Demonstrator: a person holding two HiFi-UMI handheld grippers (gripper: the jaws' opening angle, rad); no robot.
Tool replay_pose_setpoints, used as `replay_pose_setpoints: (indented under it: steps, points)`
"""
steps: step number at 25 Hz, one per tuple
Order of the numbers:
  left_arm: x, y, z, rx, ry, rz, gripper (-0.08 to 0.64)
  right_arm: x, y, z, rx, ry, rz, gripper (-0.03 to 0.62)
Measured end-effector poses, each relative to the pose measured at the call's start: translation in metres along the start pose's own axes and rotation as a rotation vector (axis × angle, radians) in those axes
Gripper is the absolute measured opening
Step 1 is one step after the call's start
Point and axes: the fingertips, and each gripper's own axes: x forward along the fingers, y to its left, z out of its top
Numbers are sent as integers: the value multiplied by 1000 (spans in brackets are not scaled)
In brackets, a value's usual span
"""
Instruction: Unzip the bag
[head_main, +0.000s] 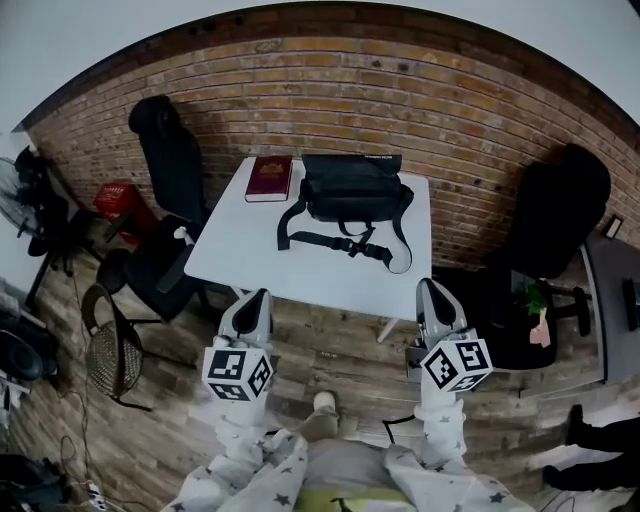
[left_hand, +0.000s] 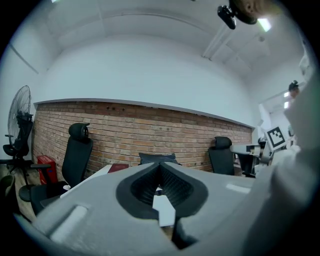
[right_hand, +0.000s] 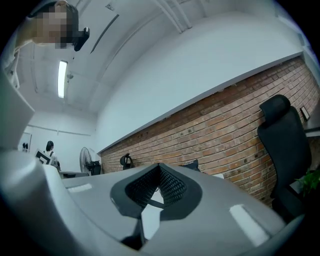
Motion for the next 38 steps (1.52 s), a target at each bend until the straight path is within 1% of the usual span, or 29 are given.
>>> replay_pose_setpoints:
  steps: [5, 11, 18, 23, 31, 38]
  points:
    - [44, 16, 6, 1, -7, -39, -3, 35, -14, 4, -12, -14, -31, -3]
    - [75, 27, 3, -8, 7, -70, -3, 59, -25, -3, -7, -10, -68, -2]
    - [99, 42, -15, -38, 42, -60, -3, 83, -40, -15, 0, 20, -80, -3]
    - [128, 57, -19, -50, 45, -45, -3, 117, -53, -22, 1, 30, -69, -2]
    - [201, 97, -5, -31, 48, -20, -3, 208, -78, -19, 12, 22, -29, -2]
    - [255, 119, -2, -36, 69, -14, -3, 265, -97, -21, 39, 33, 1, -2]
